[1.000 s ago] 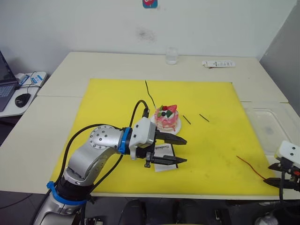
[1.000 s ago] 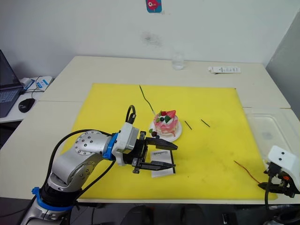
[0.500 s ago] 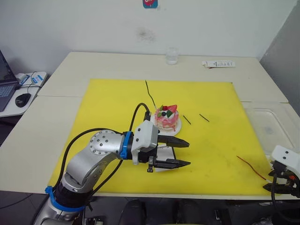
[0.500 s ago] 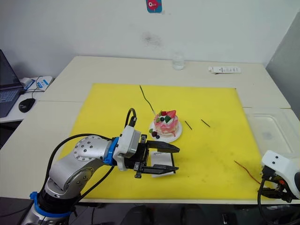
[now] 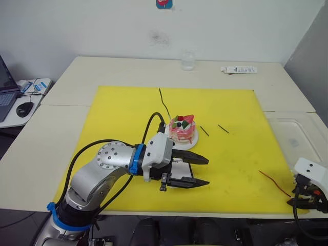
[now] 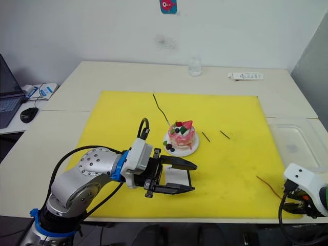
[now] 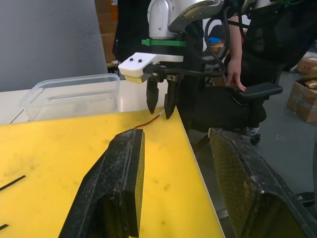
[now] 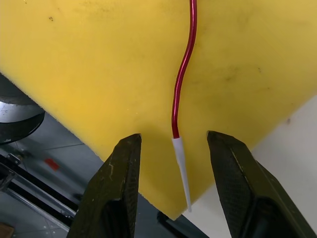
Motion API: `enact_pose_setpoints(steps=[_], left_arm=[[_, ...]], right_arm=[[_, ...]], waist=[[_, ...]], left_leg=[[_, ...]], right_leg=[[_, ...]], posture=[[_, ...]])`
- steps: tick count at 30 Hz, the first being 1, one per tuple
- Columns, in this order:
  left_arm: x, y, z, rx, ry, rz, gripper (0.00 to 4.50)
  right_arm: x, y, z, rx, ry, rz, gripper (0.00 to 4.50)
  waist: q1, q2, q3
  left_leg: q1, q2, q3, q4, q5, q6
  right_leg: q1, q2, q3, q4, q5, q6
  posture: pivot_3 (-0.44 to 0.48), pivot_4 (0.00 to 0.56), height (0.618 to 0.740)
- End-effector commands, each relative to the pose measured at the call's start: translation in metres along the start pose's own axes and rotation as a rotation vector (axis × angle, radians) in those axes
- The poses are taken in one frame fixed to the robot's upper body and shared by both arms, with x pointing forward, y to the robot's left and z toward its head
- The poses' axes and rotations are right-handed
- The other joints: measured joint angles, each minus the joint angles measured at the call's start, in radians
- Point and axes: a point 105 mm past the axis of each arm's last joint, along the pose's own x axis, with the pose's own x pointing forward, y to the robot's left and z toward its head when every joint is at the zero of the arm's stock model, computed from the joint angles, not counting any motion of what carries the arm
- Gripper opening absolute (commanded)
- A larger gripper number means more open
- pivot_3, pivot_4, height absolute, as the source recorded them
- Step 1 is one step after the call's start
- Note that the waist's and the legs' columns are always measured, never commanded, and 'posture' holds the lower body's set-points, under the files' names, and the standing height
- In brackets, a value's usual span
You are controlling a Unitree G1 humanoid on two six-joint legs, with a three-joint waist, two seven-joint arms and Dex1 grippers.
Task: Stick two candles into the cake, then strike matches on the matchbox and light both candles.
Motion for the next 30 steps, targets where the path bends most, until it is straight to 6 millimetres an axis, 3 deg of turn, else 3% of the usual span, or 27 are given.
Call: enact_pose_setpoints(steps=[1,5,8,13,22,25,29,30], left_arm=[[0.0007,-0.0080,0.0047,0.023,-0.026,-0.040,2.35],[-0.0010,-0.0097,0.0019,0.014,-0.028,-0.047,2.35],[-0.0032,-0.0124,-0.0003,0.005,-0.019,-0.055,2.92],[-0.0045,-0.0121,-0.0021,0.026,-0.011,-0.033,4.44],[-0.0016,-0.0112,-0.0004,0.028,-0.012,-0.030,4.49],[-0.0012,-0.0115,-0.0011,0.026,-0.013,-0.029,4.50],[-0.0013,-0.0118,-0.0047,0.021,-0.011,-0.027,4.50],[-0.0017,-0.0116,-0.0051,0.019,-0.010,-0.026,4.50]], right_arm=[[-0.0036,0.0005,0.0040,-0.017,-0.004,-0.004,2.19],[-0.0031,-0.0003,0.0026,-0.016,0.001,-0.002,2.19],[-0.0029,-0.0011,0.0004,-0.011,0.007,-0.004,2.15],[-0.0021,-0.0016,-0.0020,-0.006,0.009,-0.005,2.15],[-0.0014,-0.0030,-0.0045,-0.014,0.011,-0.006,2.15],[-0.0008,-0.0043,-0.0043,-0.016,0.008,-0.007,1.53],[0.0001,-0.0053,-0.0025,-0.023,-0.002,-0.010,0.17],[0.0002,-0.0054,-0.0023,-0.025,-0.003,-0.010,0.05]], waist=[[0.000,0.000,0.000],[0.000,0.000,0.000],[0.000,0.000,0.000],[0.000,0.000,0.000],[0.000,0.000,0.000],[0.000,0.000,0.000],[0.000,0.000,0.000],[0.000,0.000,0.000]], left_leg=[[0.000,0.000,0.000,0.000,0.000,0.000],[0.000,0.000,0.000,0.000,0.000,0.000],[0.000,0.000,0.000,0.000,0.000,0.000],[0.000,0.000,0.000,0.000,0.000,0.000],[0.000,0.000,0.000,0.000,0.000,0.000],[0.000,0.000,0.000,0.000,0.000,0.000],[0.000,0.000,0.000,0.000,0.000,0.000],[0.000,0.000,0.000,0.000,0.000,0.000]], right_leg=[[0.000,0.000,0.000,0.000,0.000,0.000],[0.000,0.000,0.000,0.000,0.000,0.000],[0.000,0.000,0.000,0.000,0.000,0.000],[0.000,0.000,0.000,0.000,0.000,0.000],[0.000,0.000,0.000,0.000,0.000,0.000],[0.000,0.000,0.000,0.000,0.000,0.000],[0.000,0.000,0.000,0.000,0.000,0.000],[0.000,0.000,0.000,0.000,0.000,0.000]], posture=[[0.000,0.150,0.740],[0.000,0.150,0.740],[0.000,0.150,0.740],[0.000,0.150,0.740],[0.000,0.150,0.740],[0.000,0.150,0.740],[0.000,0.150,0.740],[0.000,0.150,0.740]])
